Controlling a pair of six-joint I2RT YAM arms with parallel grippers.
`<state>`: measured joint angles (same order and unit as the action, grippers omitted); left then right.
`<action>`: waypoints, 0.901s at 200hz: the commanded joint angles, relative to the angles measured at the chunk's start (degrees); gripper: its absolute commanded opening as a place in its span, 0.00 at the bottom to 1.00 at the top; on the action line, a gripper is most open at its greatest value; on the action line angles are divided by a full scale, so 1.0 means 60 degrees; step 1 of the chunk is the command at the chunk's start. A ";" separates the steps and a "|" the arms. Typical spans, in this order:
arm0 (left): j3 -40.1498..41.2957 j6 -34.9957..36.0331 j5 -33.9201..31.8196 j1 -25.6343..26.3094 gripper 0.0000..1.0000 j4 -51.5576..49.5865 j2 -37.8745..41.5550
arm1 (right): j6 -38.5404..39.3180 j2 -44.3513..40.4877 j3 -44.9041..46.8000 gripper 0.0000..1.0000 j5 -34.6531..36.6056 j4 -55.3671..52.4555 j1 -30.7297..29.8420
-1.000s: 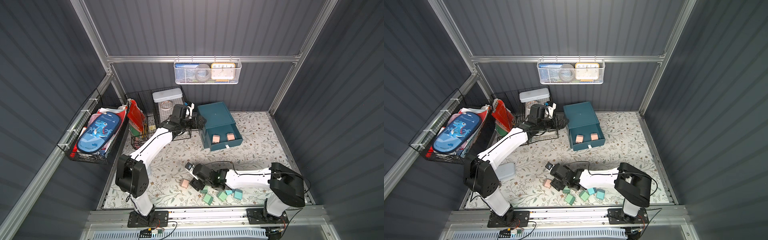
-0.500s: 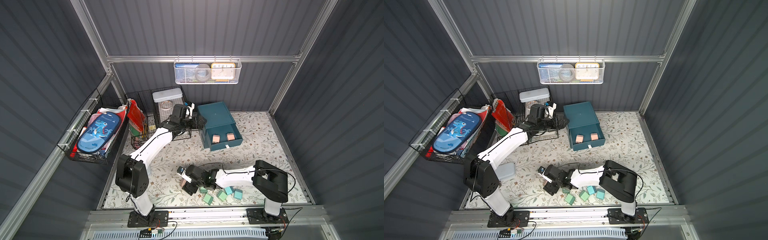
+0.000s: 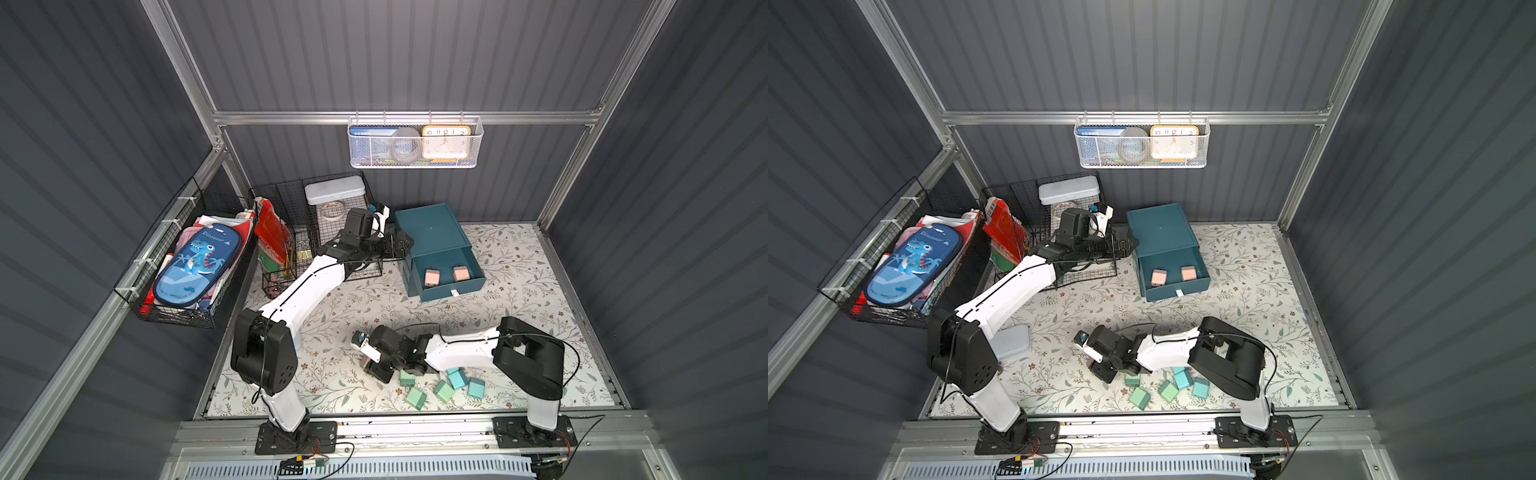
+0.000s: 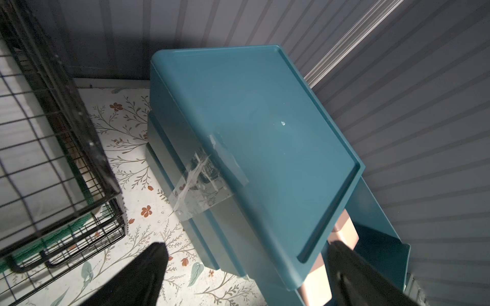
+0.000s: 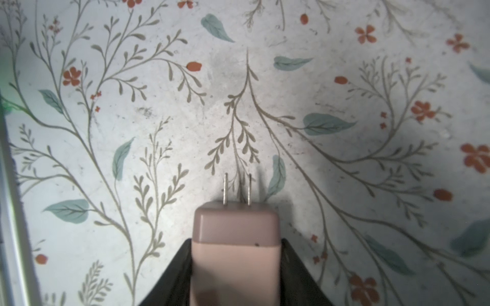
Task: Place the plugs into the drawer by color
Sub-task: Pick up the plug from the center of the board, then place the plug in the drawer.
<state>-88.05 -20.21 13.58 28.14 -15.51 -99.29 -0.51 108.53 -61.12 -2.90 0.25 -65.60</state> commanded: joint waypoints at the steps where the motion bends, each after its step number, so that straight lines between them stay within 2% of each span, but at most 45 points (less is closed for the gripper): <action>1: -0.0163 0.0391 -0.0263 -0.0032 0.98 -0.0118 -0.0072 | -0.0404 -0.1279 -0.0012 0.35 0.0026 -0.0619 0.0019; 14: -0.0367 0.0377 -0.0552 -0.0018 0.97 -0.0170 -0.0185 | -0.0680 -0.2304 0.0006 0.34 0.0561 -0.1150 0.0007; 42: -0.0771 0.0335 -0.0754 0.0034 0.95 -0.0473 -0.0446 | -0.1096 -0.5108 -0.0315 0.31 0.2482 -0.2958 0.0197; 63: -0.1188 0.0312 -0.0874 0.0232 0.94 -0.0687 -0.0613 | -0.1287 -0.6858 -0.0352 0.31 0.3144 -0.3542 0.0884; 73: -0.1348 0.0363 -0.1058 0.0392 0.93 -0.0778 -0.0665 | -0.1422 -0.7185 -0.0714 0.31 0.3176 -0.4153 0.1478; 99: -0.1651 0.0401 -0.1495 0.0700 0.91 -0.0976 -0.0870 | -0.1740 -0.6922 -0.1964 0.30 0.2908 -0.5565 0.3074; 130: -0.2134 0.0663 -0.2026 0.0960 0.90 -0.1184 -0.1428 | -0.1976 -0.5490 -0.3130 0.30 0.0979 -0.6410 0.5096; 157: -0.2557 0.0790 -0.2110 0.0964 0.88 -0.1304 -0.2065 | -0.2053 -0.4300 -0.3952 0.30 -0.0043 -0.6688 0.5819; 180: -0.2820 0.0897 -0.1870 0.0964 0.79 -0.1436 -0.2443 | -0.2075 -0.3484 -0.4523 0.31 -0.0306 -0.7077 0.6005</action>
<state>-102.96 -16.80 2.37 34.09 -21.37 -111.68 -12.01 85.23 -83.99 0.71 -37.56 -30.33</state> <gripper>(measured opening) 0.817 0.458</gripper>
